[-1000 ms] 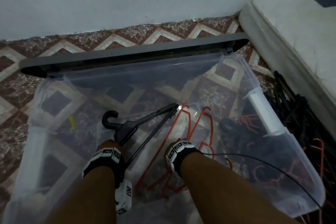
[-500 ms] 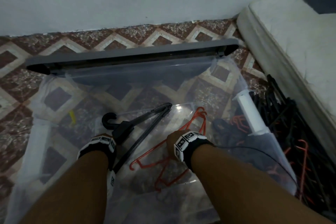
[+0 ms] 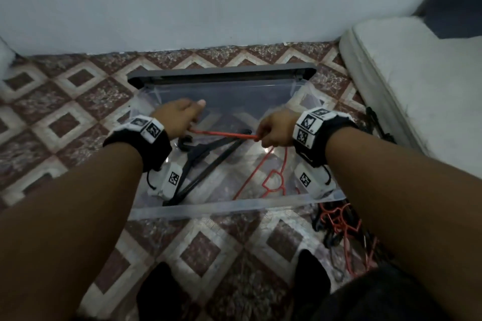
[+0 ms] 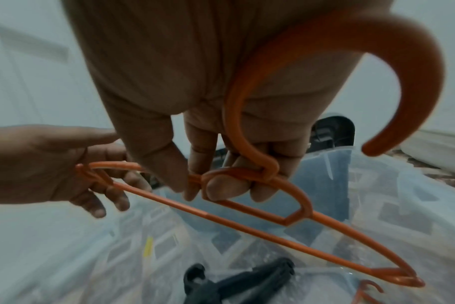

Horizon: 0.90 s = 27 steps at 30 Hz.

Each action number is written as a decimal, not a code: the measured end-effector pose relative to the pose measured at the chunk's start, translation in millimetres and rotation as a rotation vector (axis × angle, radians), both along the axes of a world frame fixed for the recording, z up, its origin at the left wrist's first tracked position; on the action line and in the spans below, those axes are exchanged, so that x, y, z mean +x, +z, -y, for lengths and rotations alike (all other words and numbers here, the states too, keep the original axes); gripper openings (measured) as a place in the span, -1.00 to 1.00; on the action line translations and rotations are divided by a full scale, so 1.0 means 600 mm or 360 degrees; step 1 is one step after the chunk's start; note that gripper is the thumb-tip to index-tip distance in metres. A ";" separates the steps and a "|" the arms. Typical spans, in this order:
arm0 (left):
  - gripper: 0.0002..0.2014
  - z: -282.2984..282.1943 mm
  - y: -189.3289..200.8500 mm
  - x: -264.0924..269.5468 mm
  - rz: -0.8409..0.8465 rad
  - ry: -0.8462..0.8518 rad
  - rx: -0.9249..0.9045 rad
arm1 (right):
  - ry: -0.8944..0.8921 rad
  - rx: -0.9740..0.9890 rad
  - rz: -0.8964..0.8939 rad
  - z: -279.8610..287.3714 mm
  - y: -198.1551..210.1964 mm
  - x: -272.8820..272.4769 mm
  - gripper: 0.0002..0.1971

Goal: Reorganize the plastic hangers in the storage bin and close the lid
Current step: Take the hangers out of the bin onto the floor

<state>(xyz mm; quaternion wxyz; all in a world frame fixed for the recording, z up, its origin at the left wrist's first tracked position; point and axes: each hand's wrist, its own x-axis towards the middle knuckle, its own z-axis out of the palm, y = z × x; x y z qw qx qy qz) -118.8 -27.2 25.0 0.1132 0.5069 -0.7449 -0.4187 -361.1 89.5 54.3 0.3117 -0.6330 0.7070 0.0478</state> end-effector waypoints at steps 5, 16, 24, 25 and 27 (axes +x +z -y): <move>-0.62 -0.061 0.112 -0.025 0.0240 -0.0701 -0.0137 | -0.0068 -0.0180 0.0049 -0.045 0.077 0.000 -0.86; -0.42 -0.076 0.192 0.014 0.0424 -0.0718 -0.0438 | 0.0068 -0.0492 0.0012 -0.122 0.212 -0.045 -0.74; -0.42 -0.075 0.154 0.024 0.0328 -0.0567 -0.0178 | 0.0040 -0.0569 -0.0107 -0.124 0.229 -0.041 -0.76; -0.42 -0.071 0.147 0.021 0.0335 -0.0542 -0.0150 | -0.0006 -0.0589 -0.0092 -0.117 0.216 -0.036 -0.76; -0.38 -0.062 0.126 0.012 0.0434 -0.0544 -0.0160 | -0.0163 -0.0657 -0.0013 -0.104 0.182 -0.025 -0.77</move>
